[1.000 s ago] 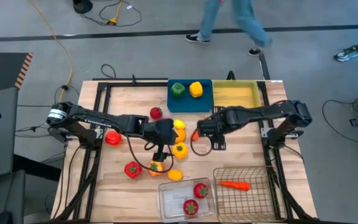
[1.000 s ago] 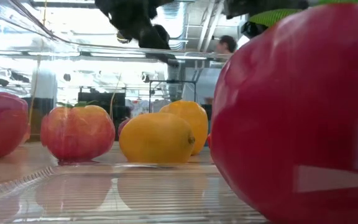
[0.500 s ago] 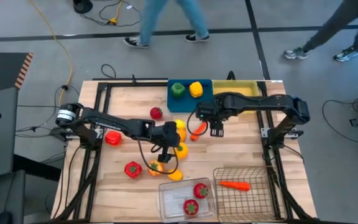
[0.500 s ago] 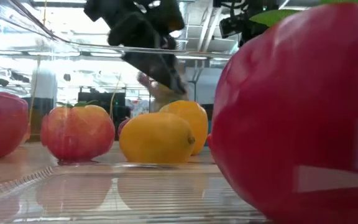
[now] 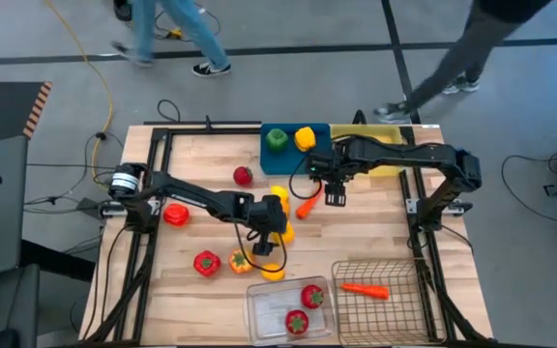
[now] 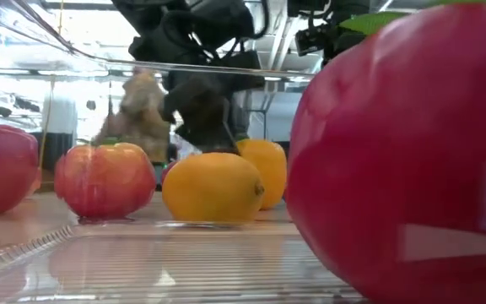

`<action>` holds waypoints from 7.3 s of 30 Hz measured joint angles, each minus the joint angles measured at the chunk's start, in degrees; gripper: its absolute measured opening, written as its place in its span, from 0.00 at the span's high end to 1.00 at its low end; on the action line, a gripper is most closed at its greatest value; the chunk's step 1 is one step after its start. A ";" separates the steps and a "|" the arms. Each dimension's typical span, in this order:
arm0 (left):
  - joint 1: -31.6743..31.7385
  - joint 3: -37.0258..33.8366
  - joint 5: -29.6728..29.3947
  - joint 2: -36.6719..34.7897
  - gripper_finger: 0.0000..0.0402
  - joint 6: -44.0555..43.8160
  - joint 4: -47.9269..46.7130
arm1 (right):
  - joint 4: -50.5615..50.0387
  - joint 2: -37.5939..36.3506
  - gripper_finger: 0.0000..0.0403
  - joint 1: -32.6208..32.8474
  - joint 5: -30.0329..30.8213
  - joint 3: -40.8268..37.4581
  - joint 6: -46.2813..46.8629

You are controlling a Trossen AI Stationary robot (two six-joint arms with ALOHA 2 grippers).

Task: Sort produce into baskets
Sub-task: Put the yellow bell pepper into the blue bin, then put the carrot into the wire basket

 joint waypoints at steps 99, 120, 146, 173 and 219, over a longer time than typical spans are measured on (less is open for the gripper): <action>32.22 31.77 -0.84 9.54 0.14 12.52 -23.70 | 14.65 -14.08 0.35 -10.44 -7.20 -12.50 -4.31; 33.00 37.18 6.10 0.57 0.14 11.60 -36.83 | 23.08 -11.44 0.35 -5.77 -11.40 -12.50 -16.20; 32.52 26.14 8.66 -14.24 0.14 10.67 -40.37 | 28.73 12.35 0.35 -1.71 -16.41 -12.55 -22.47; 27.54 -16.48 8.55 -43.89 0.14 -12.70 -15.27 | 30.93 17.43 0.67 -1.70 -16.38 -12.60 -23.77; 15.78 -16.50 2.52 -43.79 0.14 -16.96 -12.32 | 15.35 -11.53 0.61 37.68 -16.51 -12.50 26.54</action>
